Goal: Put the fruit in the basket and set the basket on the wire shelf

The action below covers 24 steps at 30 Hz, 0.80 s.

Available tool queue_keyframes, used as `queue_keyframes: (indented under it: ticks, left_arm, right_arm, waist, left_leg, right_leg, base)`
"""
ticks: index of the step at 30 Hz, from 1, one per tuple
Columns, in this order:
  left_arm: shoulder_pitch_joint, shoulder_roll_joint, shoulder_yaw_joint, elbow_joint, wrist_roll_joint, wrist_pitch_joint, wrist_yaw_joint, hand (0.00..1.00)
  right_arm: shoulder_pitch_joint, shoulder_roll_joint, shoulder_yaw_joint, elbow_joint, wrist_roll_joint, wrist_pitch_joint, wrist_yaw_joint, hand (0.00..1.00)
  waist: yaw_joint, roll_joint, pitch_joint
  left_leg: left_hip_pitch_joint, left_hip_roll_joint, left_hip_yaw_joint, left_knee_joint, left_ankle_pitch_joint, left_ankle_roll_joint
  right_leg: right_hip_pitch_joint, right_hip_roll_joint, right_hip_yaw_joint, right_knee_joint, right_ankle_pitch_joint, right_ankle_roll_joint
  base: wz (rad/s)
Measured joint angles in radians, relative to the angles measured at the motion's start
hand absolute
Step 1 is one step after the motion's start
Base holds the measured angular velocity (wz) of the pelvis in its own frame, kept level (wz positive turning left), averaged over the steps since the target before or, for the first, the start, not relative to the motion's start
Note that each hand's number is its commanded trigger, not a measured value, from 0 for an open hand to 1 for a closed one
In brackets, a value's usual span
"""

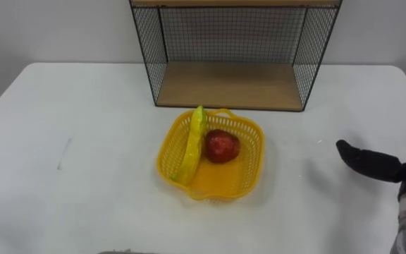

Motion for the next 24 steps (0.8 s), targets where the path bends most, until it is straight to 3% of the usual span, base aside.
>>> queue_keyframes:
  ticks: [2,4,7,9,13,19,22,24]
  left_arm:
    - [0.0,0.0,-0.04,-0.054,0.012,-0.026,-0.021,0.0]
    - [-0.007,0.0,-0.09,-0.089,0.017,-0.054,-0.07,0.0]
    - [-0.008,0.0,-0.168,-0.093,0.021,-0.061,-0.165,0.0]
    - [-0.008,0.0,-0.216,-0.094,0.021,-0.061,-0.226,0.0]
    - [-0.014,0.0,-0.3,-0.083,-0.025,-0.063,-0.38,0.0]
    - [-0.039,-0.001,-0.406,-0.014,-0.25,-0.065,-0.569,0.0]
    - [-0.039,-0.003,-0.476,0.035,-0.394,-0.064,-0.683,0.0]
    - [-0.038,-0.004,-0.499,0.048,-0.43,-0.062,-0.725,0.0]
  right_arm:
    - [0.0,0.003,0.001,0.001,0.0,-0.017,0.024,0.0]
    - [-0.001,0.024,0.002,0.008,-0.005,-0.042,0.027,0.0]
    - [-0.009,0.031,0.015,0.077,-0.002,-0.067,0.062,0.0]
    - [-0.006,0.031,0.026,0.087,-0.002,-0.064,0.078,0.0]
    - [-0.008,0.032,0.036,0.087,0.0,-0.065,0.129,0.0]
    - [-0.014,0.042,0.047,0.087,0.081,-0.065,0.173,0.0]
    - [-0.04,0.053,0.094,0.087,0.249,-0.065,0.201,0.0]
    - [-0.043,0.055,0.116,0.088,0.318,-0.065,0.224,0.0]
  waist:
    - [-0.005,0.0,0.0015]
    - [-0.015,0.002,0.0079]
    - [-0.037,-0.002,0.0204]
    - [-0.043,0.001,0.0224]
    - [-0.082,-0.008,0.0203]
    - [-0.085,-0.027,0.0148]
    - [-0.082,-0.029,0.0149]
    - [-0.082,-0.027,0.0165]
  left_leg:
    - [0.001,-0.001,-0.004,0.001,0.0,0.0]
    - [0.002,-0.001,-0.009,0.003,0.0,0.0]
    - [0.008,-0.003,-0.013,0.003,0.0,0.0]
    - [-0.002,-0.003,-0.012,0.003,0.0,0.0]
    - [-0.005,-0.007,-0.008,0.002,0.004,0.004]
    - [0.009,-0.004,0.013,-0.005,0.004,0.004]
    - [0.018,-0.001,0.022,-0.006,0.004,0.005]
    - [0.017,-0.001,0.021,-0.006,0.004,0.004]
  right_leg:
    - [0.003,0.0,-0.001,0.002,0.0,0.0]
    - [0.008,0.0,-0.01,0.002,0.0,0.0]
    - [0.016,0.0,-0.012,0.001,0.0,0.0]
    - [0.008,0.0,-0.011,0.001,0.0,0.0]
    - [0.001,-0.003,-0.007,0.001,0.0,0.0]
    - [0.001,-0.003,0.017,0.003,0.0,0.0]
    - [0.003,-0.003,0.029,0.006,0.0,0.0]
    - [0.002,-0.003,0.028,0.007,0.001,0.0]
  base:
    - [0.06]
    - [0.07]
    - [0.03]
    - [-0.02]
    - [-0.01]
    - [-0.1]
    - [-0.1]
    - [0.0]
